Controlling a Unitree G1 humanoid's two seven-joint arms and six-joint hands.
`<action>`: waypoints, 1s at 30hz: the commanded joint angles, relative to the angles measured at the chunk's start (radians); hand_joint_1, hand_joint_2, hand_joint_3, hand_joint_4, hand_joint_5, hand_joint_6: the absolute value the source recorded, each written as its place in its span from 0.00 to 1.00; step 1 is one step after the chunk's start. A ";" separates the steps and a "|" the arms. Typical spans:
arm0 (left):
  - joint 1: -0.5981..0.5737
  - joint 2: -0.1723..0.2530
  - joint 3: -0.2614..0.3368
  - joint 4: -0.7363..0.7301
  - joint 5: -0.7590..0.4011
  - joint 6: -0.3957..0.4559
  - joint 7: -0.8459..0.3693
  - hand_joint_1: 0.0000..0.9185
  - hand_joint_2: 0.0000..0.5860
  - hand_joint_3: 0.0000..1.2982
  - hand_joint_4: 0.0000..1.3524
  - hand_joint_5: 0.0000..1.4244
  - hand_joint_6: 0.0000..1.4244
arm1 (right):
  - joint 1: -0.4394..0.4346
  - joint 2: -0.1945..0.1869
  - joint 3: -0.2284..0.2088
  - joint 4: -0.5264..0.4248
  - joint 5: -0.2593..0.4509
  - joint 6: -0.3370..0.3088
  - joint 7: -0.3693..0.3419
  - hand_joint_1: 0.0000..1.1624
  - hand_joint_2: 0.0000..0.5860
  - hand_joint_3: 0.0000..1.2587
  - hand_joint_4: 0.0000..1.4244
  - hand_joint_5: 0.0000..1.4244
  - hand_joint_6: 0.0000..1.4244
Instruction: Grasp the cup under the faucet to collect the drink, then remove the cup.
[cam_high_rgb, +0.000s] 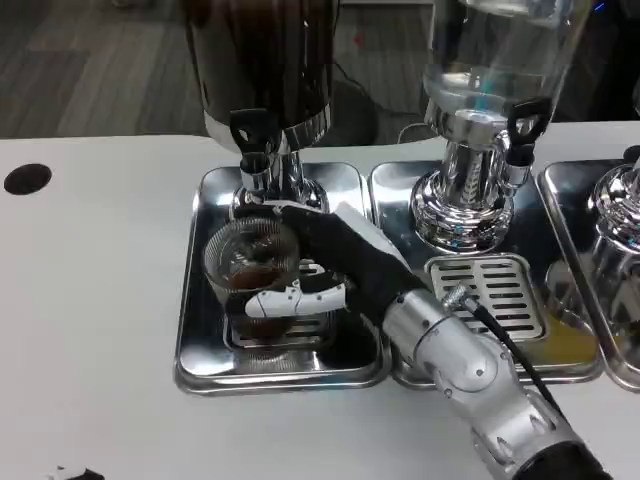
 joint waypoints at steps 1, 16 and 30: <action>0.010 0.011 0.016 0.002 -0.007 -0.015 -0.007 0.00 0.15 0.30 0.21 0.21 0.37 | 0.025 0.005 -0.006 -0.005 0.001 -0.022 -0.021 0.74 0.12 0.28 0.24 0.28 0.22; 0.000 0.003 0.012 -0.025 -0.004 -0.007 -0.024 0.00 0.15 0.30 0.21 0.21 0.37 | 0.053 -0.007 -0.030 -0.017 0.013 -0.052 -0.037 0.75 0.15 0.36 0.31 0.35 0.30; -0.044 0.005 -0.012 -0.012 0.000 0.006 -0.043 0.00 0.15 0.30 0.21 0.22 0.37 | 0.139 -0.053 -0.060 -0.213 0.044 -0.031 0.012 0.73 0.15 0.37 0.32 0.35 0.31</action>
